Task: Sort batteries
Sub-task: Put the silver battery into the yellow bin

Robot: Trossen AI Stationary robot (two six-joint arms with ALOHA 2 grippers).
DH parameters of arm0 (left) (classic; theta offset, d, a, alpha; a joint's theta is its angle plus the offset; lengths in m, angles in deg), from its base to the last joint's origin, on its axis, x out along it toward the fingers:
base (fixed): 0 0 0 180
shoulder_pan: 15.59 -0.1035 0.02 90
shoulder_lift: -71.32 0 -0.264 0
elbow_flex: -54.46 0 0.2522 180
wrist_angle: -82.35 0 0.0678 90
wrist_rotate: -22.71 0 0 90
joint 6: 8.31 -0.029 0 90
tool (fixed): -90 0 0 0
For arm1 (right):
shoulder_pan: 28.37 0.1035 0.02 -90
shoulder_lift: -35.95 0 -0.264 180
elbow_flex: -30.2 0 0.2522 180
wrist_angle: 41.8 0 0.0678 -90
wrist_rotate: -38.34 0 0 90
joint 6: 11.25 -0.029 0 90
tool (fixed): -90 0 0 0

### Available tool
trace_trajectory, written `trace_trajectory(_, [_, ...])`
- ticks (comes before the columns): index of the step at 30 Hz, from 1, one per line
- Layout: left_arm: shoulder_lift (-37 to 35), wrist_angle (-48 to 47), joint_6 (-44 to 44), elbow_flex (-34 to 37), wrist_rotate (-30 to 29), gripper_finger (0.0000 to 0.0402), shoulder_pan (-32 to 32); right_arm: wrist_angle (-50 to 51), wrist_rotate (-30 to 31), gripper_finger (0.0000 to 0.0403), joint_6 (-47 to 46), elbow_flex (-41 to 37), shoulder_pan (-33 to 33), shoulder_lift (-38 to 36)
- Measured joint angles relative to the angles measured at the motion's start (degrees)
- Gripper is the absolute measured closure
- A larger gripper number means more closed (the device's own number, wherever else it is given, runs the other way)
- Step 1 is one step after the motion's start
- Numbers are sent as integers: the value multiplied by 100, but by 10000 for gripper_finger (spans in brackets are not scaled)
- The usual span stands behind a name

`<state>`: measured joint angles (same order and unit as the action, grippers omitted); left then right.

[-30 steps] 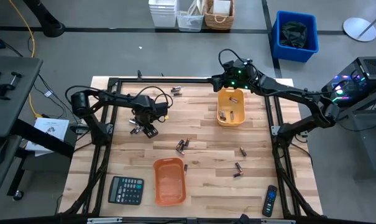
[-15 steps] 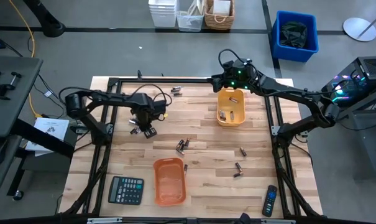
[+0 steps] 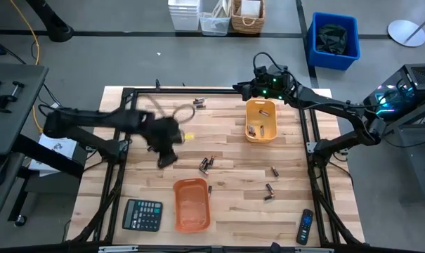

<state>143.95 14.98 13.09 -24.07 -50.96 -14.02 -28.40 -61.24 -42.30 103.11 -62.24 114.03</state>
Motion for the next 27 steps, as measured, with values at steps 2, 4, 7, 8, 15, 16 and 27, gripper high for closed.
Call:
trace_trajectory(2, [-55,396,58,44,-135,374,660,-10,5,213,44,0,0,0])
trace_trajectory(4, [45,746,218,157,-388,374,1251,-10,6,213,132,0,0,0])
trace_trajectory(7, [329,996,597,343,-812,374,1899,-11,-33,213,149,0,0,-2])
trace_trajectory(8, [432,1048,709,362,-917,374,2023,-20,-41,213,156,0,0,-2])
trace_trajectory(15, [1038,2386,1081,373,-939,316,2191,-73,-50,213,-64,0,-4,-4])
trace_trajectory(16, [1069,2547,990,366,-936,303,2191,-77,-49,213,-56,0,-24,-4])
trace_trajectory(27, [757,218,589,5,-1493,207,924,-107,-102,213,110,0,-26,-6])
